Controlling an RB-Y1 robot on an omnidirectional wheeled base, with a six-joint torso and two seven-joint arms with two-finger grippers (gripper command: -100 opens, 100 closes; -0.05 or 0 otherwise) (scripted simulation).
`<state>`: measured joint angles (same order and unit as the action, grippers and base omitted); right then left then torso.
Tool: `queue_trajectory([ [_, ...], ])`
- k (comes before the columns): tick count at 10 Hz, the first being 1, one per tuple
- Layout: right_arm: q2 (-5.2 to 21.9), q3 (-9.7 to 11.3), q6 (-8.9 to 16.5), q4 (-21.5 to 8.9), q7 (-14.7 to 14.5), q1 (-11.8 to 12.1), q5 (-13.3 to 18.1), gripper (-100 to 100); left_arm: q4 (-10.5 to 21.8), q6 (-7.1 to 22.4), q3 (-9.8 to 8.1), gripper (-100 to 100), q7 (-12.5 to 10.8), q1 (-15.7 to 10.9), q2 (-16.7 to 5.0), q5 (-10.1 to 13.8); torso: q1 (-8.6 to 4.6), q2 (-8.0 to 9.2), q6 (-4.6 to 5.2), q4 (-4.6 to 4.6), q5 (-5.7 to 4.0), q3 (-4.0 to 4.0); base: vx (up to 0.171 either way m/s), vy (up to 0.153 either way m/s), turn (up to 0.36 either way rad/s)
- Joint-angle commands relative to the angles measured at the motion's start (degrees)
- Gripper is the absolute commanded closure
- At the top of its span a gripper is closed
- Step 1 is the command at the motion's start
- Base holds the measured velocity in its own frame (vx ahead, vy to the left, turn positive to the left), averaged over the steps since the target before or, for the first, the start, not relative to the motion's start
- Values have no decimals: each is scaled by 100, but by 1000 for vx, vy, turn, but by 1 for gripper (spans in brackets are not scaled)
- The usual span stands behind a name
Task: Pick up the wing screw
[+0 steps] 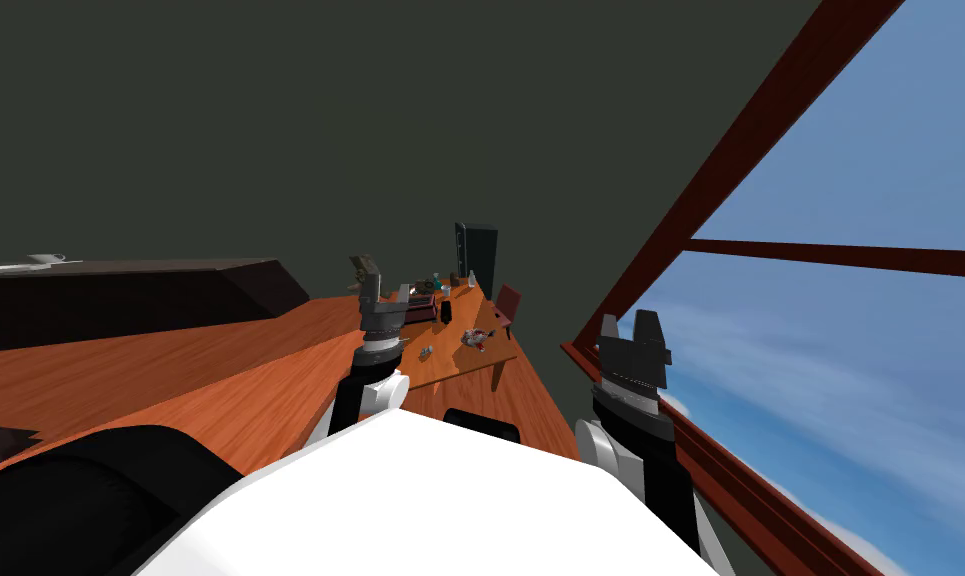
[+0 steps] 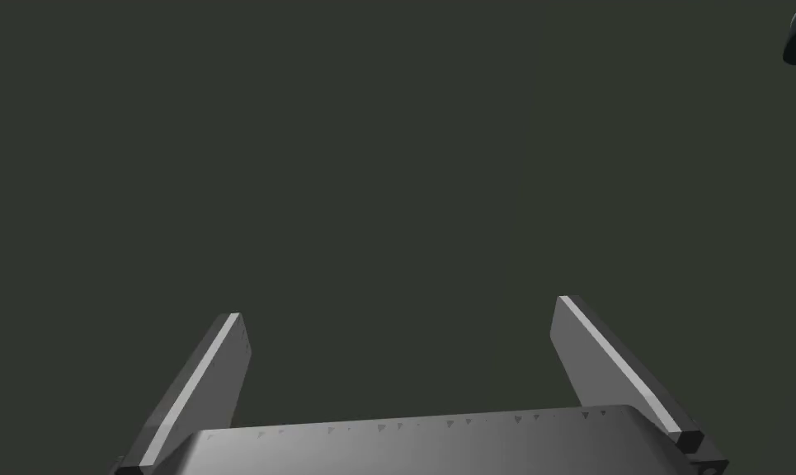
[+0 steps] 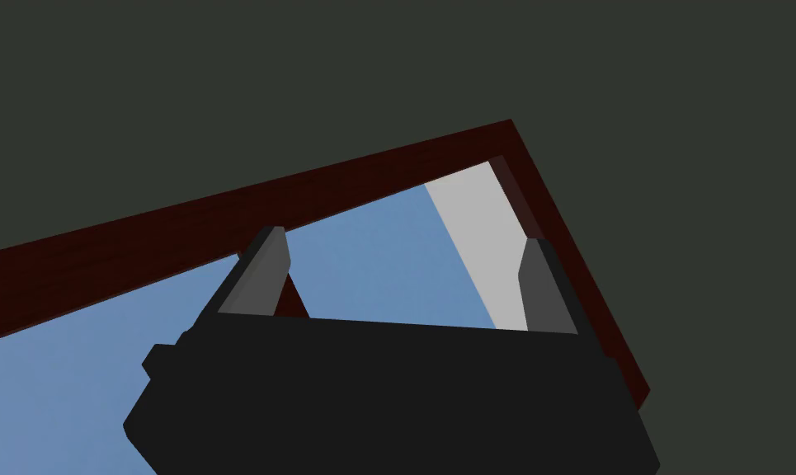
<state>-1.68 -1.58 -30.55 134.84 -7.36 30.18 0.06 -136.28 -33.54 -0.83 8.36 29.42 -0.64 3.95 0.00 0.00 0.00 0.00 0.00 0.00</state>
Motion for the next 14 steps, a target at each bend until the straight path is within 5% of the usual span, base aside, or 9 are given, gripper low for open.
queue_trajectory([
  [1,0,0,0,0,0,0,0,0,126,244,-63,-100,-7,-92,-186,-2,0,0,0,0,0,0,-38,10,-112],
  [14,0,0,0,0,0,0,0,0,1403,2066,-567,-100,-284,-842,-729,172,12,7,1,2,3,4,-39,29,-84],
])
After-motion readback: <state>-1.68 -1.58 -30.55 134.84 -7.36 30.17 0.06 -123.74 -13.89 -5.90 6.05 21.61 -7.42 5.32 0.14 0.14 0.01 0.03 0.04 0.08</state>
